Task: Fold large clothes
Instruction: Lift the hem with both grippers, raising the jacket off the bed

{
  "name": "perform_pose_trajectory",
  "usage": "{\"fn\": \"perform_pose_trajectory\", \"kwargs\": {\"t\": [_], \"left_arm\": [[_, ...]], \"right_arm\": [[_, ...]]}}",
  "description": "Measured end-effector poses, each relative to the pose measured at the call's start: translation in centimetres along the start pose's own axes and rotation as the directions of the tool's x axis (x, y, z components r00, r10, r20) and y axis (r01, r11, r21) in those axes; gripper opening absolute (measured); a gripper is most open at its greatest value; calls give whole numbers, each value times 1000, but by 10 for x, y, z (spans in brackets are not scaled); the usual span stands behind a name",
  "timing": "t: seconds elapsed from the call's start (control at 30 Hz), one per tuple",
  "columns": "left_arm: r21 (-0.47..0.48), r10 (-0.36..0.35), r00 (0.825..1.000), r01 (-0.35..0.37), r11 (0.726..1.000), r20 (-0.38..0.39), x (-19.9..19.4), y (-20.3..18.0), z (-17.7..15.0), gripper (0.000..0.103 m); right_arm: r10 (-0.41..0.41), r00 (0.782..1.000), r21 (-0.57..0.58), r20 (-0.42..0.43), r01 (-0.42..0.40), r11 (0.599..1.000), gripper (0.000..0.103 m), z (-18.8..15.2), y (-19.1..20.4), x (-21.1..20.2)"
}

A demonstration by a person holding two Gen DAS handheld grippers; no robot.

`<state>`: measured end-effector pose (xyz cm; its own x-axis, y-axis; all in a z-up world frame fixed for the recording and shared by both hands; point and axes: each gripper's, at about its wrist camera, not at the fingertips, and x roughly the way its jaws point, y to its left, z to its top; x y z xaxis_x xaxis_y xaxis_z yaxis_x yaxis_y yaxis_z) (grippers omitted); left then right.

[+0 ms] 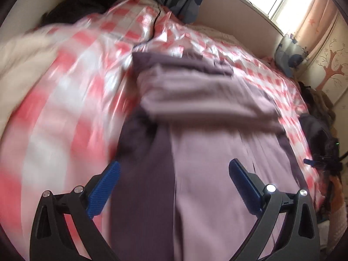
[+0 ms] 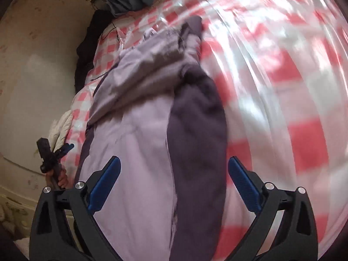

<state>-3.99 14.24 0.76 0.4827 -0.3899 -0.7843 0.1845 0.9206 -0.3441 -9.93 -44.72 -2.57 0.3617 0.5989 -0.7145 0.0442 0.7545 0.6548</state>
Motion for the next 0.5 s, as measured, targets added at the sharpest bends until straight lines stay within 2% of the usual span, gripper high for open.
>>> {"fn": "perform_pose_trajectory", "kwargs": {"t": [0.1,0.17,0.27,0.37,0.43,0.47,0.5], "left_arm": [[-66,-25,997,21,998,-73,-34,18,-61,96],[-138,-76,990,60,989,-118,-55,32,-106,96],[-249,-152,978,113,962,-142,-72,49,-148,96],[-370,-250,958,185,910,-137,-80,65,-183,96],[-411,-298,946,225,883,-124,-82,72,-199,96],[-433,-327,937,248,867,-119,-81,73,-204,96],[-448,-341,933,257,856,-118,-80,74,-208,96]], "right_arm": [[95,994,88,-55,-90,992,95,-67,-20,-12],[188,979,140,-83,-175,975,95,-104,-25,-15],[291,951,164,-103,-273,948,95,-146,-23,-24],[343,933,184,-111,-320,929,96,-165,-24,-27],[375,922,208,-97,-350,914,96,-170,-27,-30],[378,921,218,-94,-351,911,96,-171,-29,-31],[350,931,219,-103,-322,921,96,-170,-30,-30]]}}
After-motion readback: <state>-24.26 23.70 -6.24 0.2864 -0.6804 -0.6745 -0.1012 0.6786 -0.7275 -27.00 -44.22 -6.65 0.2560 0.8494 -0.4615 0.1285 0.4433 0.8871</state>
